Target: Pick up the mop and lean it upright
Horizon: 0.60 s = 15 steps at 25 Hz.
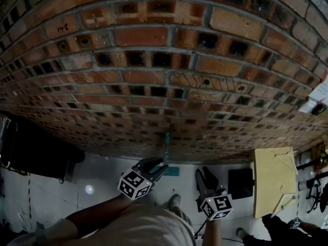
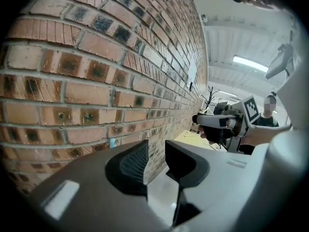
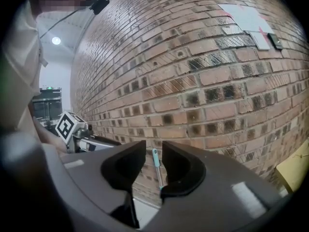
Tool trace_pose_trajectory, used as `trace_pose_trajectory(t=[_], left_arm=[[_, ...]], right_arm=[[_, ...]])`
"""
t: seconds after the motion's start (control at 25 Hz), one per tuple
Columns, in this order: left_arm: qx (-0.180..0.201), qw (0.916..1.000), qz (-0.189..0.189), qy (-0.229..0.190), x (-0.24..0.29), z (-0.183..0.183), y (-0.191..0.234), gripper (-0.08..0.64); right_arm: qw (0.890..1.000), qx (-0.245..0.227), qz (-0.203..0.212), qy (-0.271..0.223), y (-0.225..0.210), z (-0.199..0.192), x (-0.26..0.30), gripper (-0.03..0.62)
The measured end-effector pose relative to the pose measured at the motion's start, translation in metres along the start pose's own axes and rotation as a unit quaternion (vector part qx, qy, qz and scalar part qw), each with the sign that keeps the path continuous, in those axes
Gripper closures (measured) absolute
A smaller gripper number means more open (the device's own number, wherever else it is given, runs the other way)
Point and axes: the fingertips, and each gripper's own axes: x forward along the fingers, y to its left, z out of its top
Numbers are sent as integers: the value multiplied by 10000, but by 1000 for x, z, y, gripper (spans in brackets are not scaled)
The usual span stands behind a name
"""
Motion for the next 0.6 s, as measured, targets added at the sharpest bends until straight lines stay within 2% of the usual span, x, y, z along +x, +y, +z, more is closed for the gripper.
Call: trace_pose_trajectory(t=[0.24,0.6], left_arm=[[1,9999,-67,90,4,-4,-2,428],[37,9987,-350,362,23,-17,-20,425]], right_arm=[[9992,-245,-308,99,-7,-4,-10,505],[9958,-154,-899,-77,-31,-5,-42,548]])
